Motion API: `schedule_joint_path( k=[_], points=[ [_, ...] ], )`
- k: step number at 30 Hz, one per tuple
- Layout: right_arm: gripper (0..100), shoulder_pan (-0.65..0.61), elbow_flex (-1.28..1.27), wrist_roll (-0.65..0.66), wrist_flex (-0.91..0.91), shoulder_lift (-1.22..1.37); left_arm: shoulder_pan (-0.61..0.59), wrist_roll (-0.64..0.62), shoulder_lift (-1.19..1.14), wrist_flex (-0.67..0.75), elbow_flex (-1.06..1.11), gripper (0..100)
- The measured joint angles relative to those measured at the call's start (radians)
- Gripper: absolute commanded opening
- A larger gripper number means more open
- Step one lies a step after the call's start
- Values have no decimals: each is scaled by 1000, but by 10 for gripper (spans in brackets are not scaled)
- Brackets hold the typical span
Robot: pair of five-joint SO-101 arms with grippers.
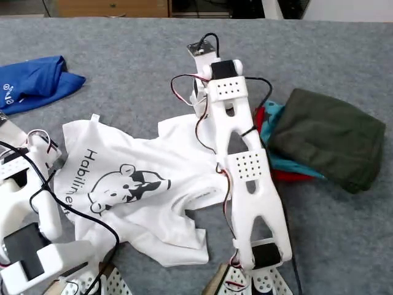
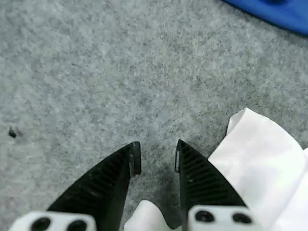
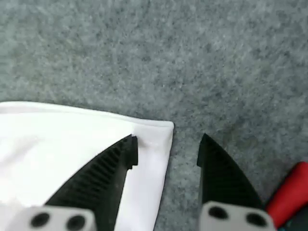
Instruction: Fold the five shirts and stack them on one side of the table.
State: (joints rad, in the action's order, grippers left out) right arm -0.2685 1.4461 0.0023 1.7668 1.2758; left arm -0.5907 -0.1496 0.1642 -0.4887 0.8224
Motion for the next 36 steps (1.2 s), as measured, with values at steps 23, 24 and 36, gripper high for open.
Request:
schedule_joint_path(
  k=[23,24,36],
  points=[
    [31,25,81,-3,-34,104,0,0,0,0,0,135],
    [31,29,81,-3,-37,106,0,0,0,0,0,135],
    [30,25,164,-2,0,112,0,0,0,0,0,136]
  ],
)
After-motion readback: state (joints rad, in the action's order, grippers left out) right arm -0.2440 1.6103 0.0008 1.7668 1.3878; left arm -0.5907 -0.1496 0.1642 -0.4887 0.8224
